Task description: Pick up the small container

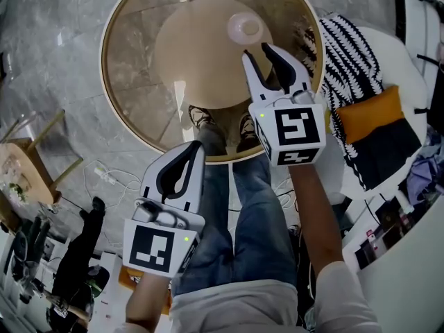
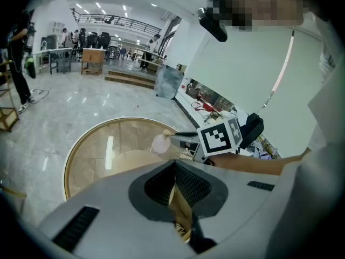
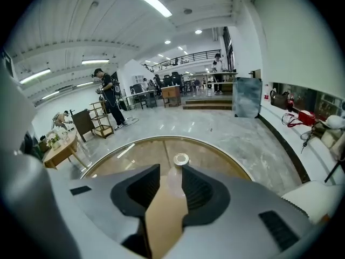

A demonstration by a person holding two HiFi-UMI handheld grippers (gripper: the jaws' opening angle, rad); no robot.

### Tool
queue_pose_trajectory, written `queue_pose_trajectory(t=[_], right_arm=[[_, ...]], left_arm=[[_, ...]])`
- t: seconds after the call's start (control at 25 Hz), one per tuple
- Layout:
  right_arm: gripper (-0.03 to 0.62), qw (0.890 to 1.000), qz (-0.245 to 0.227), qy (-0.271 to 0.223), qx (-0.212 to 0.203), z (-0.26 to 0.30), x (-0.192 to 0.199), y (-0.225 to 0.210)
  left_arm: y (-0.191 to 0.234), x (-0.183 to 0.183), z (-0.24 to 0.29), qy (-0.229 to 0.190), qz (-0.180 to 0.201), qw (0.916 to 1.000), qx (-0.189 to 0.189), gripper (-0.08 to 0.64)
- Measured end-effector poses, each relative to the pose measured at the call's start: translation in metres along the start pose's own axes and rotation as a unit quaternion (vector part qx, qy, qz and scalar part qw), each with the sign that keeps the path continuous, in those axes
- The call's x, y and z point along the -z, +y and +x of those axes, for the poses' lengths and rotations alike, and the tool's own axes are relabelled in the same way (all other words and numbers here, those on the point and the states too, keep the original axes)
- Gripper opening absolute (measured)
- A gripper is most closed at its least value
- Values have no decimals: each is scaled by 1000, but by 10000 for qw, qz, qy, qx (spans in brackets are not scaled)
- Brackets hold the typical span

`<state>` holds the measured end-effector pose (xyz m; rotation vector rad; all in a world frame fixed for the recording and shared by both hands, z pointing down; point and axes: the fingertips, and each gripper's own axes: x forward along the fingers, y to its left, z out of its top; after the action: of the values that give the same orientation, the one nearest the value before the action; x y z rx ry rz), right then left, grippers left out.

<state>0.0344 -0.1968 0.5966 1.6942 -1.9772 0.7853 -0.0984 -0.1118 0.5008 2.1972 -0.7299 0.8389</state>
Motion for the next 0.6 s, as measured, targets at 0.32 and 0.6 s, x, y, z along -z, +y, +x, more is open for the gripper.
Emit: queue_pose_trajectory(t=[0.32,0.6], right_arm=[[167,9997,-97,167,117,22,7,-7],[199,9995,-73,195,250,39,8,-13]], left_arm=[[4,3,1,28,6,10000,39,18],[10,4,3,49,-9,10000,48,18]])
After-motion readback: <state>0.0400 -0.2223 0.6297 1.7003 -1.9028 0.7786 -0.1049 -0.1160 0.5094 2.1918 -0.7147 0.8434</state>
